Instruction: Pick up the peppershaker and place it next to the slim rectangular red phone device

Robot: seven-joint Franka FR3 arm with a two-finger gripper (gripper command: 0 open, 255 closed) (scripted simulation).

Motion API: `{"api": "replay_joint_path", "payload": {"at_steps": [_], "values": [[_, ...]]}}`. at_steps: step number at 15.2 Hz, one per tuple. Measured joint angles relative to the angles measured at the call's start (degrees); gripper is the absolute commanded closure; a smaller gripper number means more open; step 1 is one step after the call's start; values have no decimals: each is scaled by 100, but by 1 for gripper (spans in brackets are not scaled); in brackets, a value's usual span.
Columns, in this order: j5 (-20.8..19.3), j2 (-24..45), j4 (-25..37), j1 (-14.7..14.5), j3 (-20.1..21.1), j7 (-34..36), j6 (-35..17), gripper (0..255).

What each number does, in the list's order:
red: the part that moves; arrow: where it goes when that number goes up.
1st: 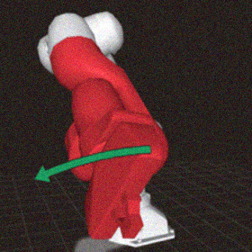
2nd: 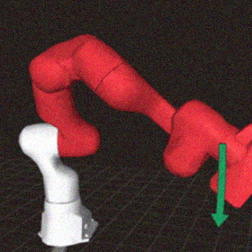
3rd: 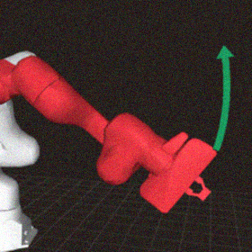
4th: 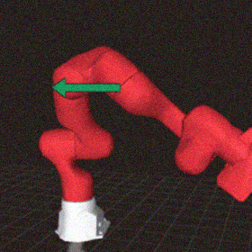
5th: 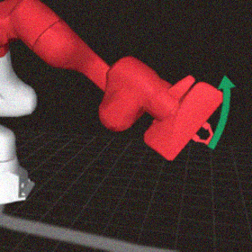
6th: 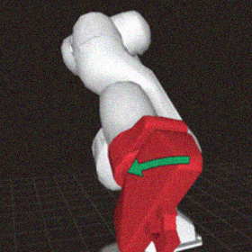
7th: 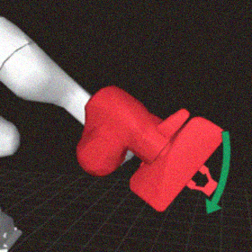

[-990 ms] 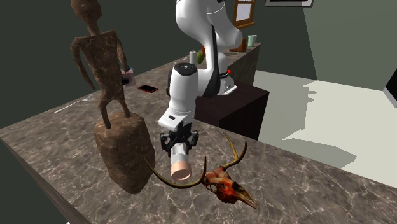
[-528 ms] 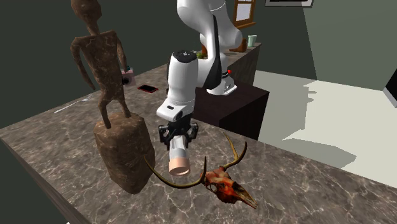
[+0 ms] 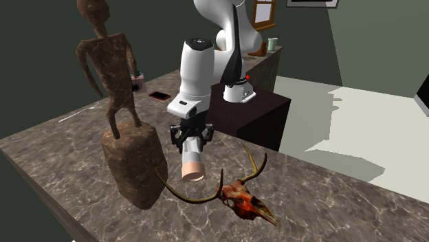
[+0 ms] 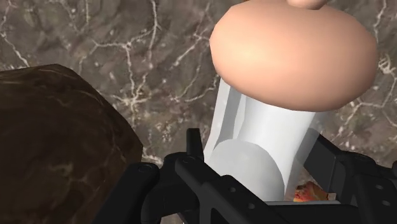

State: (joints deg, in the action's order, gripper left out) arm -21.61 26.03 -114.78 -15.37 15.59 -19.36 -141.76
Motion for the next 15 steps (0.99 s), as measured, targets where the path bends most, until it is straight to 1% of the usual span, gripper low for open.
{"api": "replay_joint_path", "payload": {"at_steps": [9, 11, 15], "values": [[305, -516, 1, 123, 171, -251, 482, 255], [388, -727, -222, 248, 180, -401, 442, 255], [589, -1351, -1114, 599, 150, -810, 84, 255]]}}
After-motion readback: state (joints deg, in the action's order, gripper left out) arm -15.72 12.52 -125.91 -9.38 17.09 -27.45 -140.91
